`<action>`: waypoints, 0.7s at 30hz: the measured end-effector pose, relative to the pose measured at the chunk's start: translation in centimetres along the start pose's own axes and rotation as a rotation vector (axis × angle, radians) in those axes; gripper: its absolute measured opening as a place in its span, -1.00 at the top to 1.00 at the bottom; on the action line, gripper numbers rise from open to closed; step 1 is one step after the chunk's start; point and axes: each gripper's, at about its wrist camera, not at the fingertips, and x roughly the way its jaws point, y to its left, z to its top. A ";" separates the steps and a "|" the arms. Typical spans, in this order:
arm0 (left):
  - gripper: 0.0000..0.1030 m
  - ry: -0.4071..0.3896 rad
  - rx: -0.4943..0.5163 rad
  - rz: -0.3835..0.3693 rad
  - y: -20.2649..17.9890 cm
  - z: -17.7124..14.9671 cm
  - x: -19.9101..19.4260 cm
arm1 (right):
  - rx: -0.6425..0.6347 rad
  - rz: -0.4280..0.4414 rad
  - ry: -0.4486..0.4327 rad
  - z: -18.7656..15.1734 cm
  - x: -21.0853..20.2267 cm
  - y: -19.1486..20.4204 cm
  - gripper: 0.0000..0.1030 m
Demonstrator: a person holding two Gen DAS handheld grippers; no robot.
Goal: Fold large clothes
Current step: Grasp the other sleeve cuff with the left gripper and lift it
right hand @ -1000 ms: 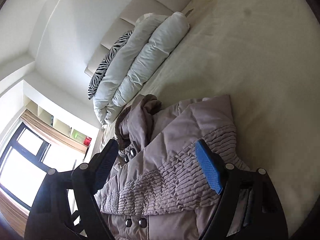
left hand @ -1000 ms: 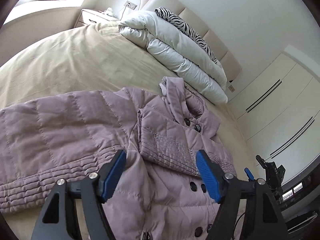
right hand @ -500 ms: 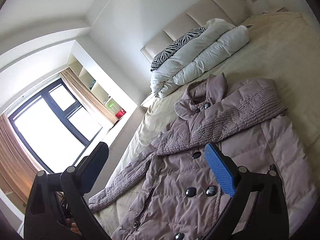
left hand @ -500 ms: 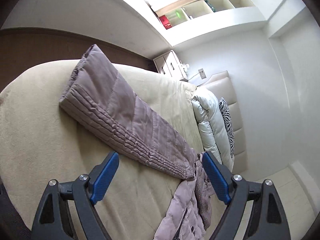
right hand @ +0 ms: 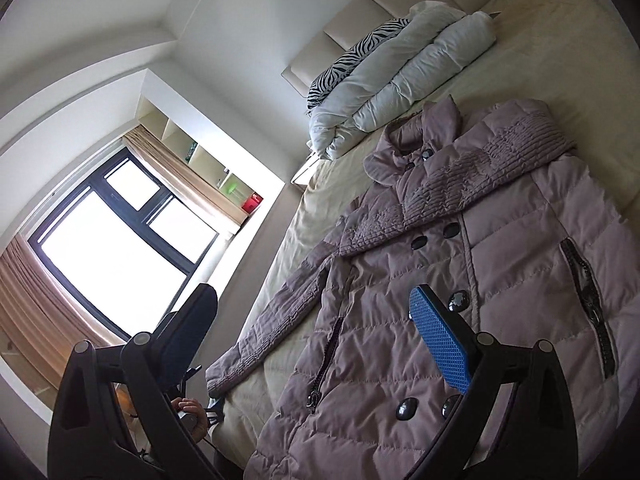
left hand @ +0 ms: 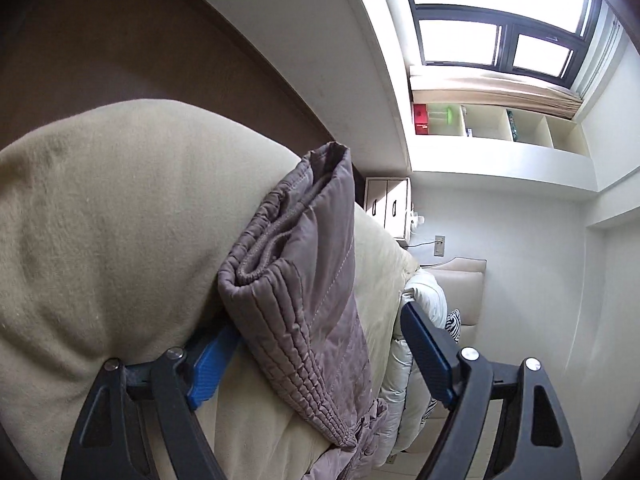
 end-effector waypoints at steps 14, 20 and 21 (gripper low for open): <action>0.65 0.092 0.289 -0.074 -7.3 -2.9 0.0 | 0.022 -0.022 0.020 -1.0 -1.0 -1.8 -0.91; 0.66 0.245 0.804 -0.173 -16.6 -16.1 -0.3 | 0.066 -0.041 -0.004 -1.1 -2.4 -3.8 -0.91; 0.66 0.279 0.885 -0.185 -17.3 -18.7 -0.2 | 0.071 -0.047 -0.011 -1.0 -2.7 -4.2 -0.91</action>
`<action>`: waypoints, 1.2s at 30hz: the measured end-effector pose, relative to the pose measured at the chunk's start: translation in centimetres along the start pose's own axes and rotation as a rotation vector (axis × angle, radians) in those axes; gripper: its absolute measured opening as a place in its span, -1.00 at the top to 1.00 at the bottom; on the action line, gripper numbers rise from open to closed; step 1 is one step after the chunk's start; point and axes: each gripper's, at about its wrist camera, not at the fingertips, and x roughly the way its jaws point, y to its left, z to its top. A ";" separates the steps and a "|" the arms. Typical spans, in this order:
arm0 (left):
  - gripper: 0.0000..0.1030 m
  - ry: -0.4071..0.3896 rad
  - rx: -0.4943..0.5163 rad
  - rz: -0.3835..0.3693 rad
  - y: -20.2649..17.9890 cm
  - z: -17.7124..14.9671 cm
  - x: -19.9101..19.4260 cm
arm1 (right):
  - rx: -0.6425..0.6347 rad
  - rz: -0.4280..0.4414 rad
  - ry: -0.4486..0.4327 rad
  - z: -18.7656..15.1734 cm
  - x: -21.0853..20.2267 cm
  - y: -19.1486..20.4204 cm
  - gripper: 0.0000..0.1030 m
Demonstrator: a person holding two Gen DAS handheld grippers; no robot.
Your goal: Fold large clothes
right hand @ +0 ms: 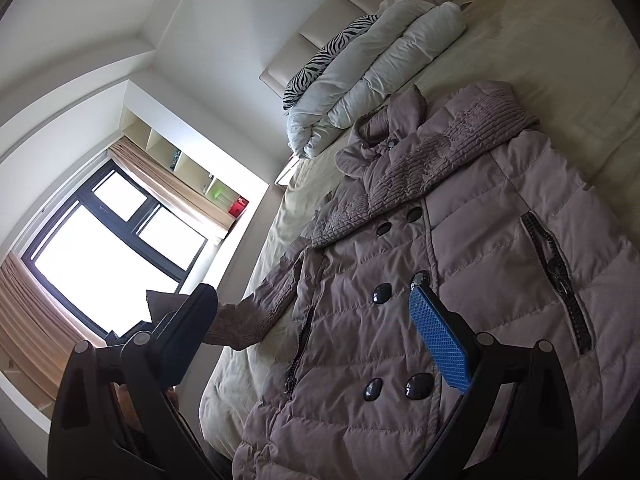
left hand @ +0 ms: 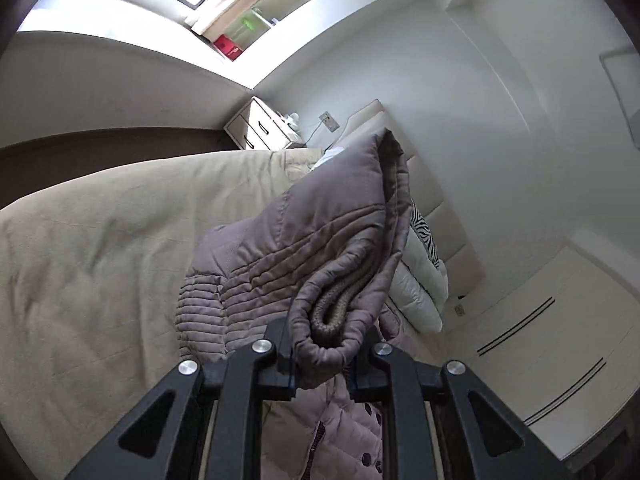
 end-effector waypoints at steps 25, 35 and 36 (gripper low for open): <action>-0.21 0.542 0.718 0.055 -12.4 -22.7 12.9 | 0.320 0.091 0.319 2.1 12.7 -9.3 -0.91; -0.52 0.529 0.562 0.005 -8.5 -19.6 7.9 | 0.325 0.051 0.403 1.5 16.8 -8.4 -0.91; -0.52 0.522 0.514 0.003 -7.6 -18.8 7.4 | 0.322 0.032 0.414 1.3 17.0 -8.2 -0.91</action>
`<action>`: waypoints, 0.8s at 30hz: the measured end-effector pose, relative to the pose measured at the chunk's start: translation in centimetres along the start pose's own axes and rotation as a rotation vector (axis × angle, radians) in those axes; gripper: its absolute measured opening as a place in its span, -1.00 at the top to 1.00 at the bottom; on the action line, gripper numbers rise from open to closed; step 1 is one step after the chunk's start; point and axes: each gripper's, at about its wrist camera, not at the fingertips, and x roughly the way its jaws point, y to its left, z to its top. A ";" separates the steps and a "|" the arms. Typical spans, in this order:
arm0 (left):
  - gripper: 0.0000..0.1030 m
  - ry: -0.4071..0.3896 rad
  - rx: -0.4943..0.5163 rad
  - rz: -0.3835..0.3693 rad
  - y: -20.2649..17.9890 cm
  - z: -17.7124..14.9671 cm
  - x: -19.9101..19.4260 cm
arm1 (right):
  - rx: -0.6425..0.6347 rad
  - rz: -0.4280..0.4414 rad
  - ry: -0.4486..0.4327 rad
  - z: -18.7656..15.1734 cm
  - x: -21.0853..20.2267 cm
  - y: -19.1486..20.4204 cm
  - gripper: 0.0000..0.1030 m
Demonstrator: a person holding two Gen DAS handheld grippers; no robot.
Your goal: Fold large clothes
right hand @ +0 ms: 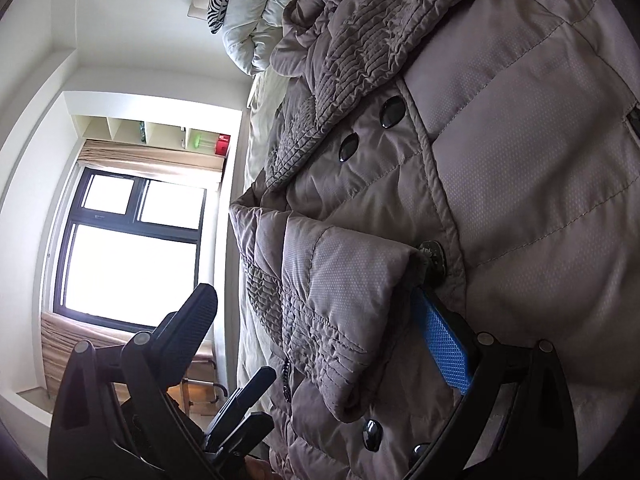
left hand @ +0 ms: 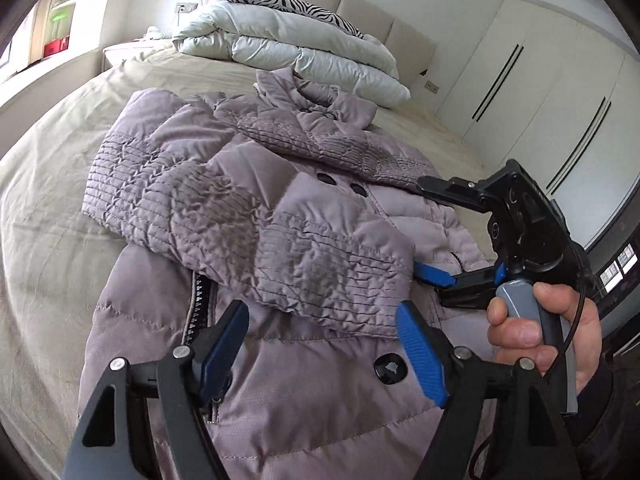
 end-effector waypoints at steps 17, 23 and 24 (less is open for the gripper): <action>-0.52 -0.067 -0.132 -0.048 4.7 -0.5 -3.9 | 0.144 -0.085 0.073 -1.6 4.6 -0.5 -0.72; -0.52 -0.072 -0.155 -0.041 5.4 -0.8 -4.3 | 0.000 -0.064 0.066 -2.4 5.5 2.3 0.41; -0.52 -0.072 -0.161 -0.041 5.6 -0.8 -4.4 | -0.042 -0.062 0.063 -2.7 5.4 3.1 0.41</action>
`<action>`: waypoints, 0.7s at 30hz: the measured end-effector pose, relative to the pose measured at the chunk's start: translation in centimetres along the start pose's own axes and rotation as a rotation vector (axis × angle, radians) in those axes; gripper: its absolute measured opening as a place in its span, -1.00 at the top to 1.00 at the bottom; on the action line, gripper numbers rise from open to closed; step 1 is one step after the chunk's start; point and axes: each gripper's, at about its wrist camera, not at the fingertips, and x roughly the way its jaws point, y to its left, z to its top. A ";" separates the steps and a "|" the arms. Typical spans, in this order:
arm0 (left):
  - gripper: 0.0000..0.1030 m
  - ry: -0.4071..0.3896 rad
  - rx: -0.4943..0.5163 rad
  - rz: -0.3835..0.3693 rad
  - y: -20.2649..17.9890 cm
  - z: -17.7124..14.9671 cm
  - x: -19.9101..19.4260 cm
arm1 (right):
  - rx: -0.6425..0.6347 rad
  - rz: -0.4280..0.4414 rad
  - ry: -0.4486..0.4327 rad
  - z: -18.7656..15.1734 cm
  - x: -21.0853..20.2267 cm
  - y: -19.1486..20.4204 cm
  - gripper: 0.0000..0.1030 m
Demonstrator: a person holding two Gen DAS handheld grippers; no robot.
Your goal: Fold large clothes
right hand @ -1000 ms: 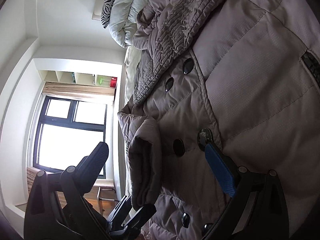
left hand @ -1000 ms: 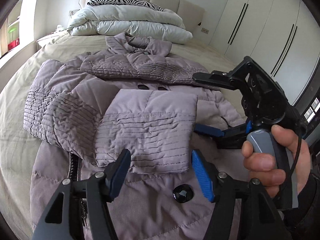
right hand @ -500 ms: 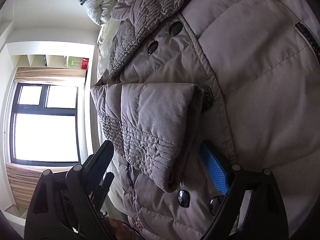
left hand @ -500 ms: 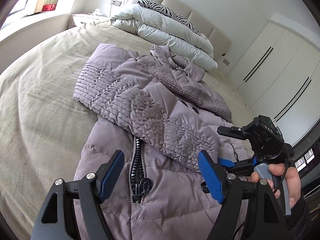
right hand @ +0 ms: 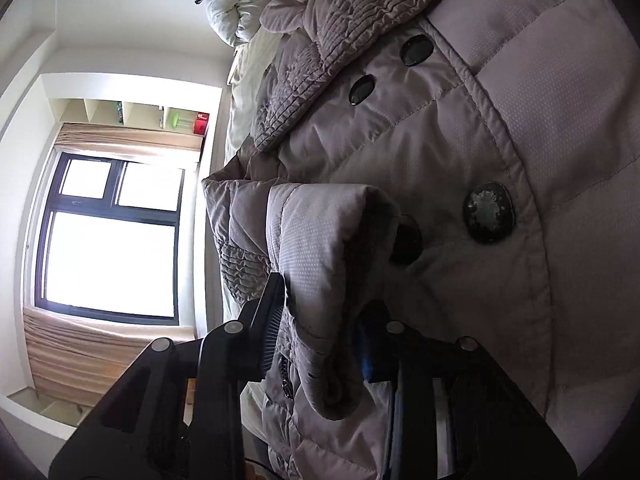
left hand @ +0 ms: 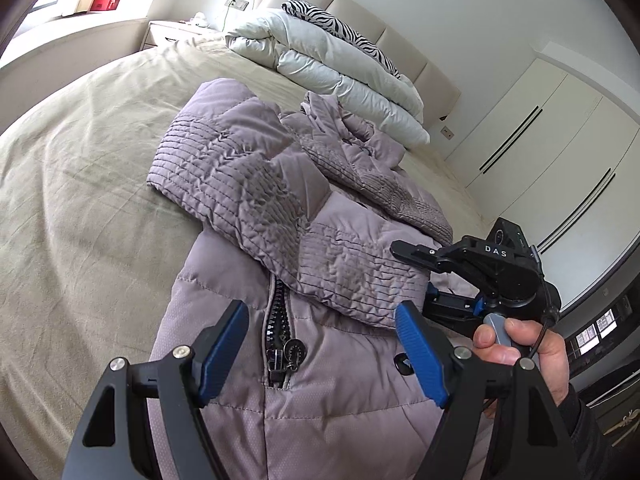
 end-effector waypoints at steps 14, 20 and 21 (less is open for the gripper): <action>-0.52 -0.021 -0.027 0.038 1.0 1.8 -0.2 | -0.313 -0.155 -0.030 0.9 -0.4 6.5 0.65; -0.54 -0.072 -0.005 0.055 0.7 4.9 -0.1 | -0.514 -0.128 -0.206 4.4 -9.3 15.6 0.68; -0.55 -0.085 0.005 0.063 0.6 5.5 0.0 | -0.530 -0.123 -0.227 5.2 -10.6 16.8 0.68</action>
